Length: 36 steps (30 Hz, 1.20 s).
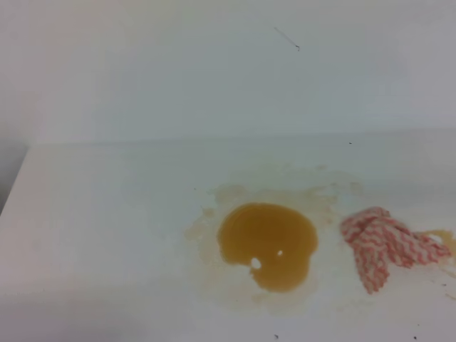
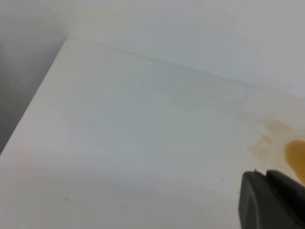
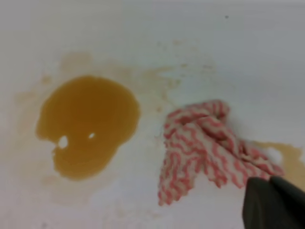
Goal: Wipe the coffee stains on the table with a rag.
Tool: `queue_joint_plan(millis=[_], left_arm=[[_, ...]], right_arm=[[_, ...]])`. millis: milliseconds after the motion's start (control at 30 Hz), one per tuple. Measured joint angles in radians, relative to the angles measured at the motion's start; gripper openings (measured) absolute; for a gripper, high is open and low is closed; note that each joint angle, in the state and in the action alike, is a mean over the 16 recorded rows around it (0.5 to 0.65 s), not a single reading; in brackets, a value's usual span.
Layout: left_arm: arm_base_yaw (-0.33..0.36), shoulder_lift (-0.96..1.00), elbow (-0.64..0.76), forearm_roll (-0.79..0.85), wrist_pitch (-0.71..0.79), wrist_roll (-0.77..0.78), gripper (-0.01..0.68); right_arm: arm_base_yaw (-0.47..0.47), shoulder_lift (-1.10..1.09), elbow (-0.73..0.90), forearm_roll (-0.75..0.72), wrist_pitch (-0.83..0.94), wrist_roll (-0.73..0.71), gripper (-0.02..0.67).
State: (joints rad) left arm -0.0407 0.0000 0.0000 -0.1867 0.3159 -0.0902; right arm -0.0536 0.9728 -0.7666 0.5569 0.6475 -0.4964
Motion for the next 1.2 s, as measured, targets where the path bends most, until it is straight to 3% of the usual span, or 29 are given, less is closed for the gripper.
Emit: queue_joint_plan(millis=[233,467,767,1000,1200], left_arm=[[0.0,0.0,0.0,0.0,0.0,0.0,-0.003],[0.0,0.0,0.0,0.0,0.0,0.0,-0.003],[0.0,0.0,0.0,0.0,0.0,0.0,-0.003],[0.0,0.0,0.0,0.0,0.0,0.0,-0.003],[0.0,0.0,0.0,0.0,0.0,0.0,-0.003]], right_arm=[[0.005,0.281,-0.21,-0.002,0.176,-0.04,0.022],[0.053,0.491,-0.362,-0.046,0.275,0.013,0.147],[0.193,0.673,-0.431,-0.268,0.232,0.203,0.32],[0.285,0.789,-0.47,-0.426,0.167,0.335,0.355],[0.318,0.875,-0.509,-0.457,0.137,0.372,0.382]])
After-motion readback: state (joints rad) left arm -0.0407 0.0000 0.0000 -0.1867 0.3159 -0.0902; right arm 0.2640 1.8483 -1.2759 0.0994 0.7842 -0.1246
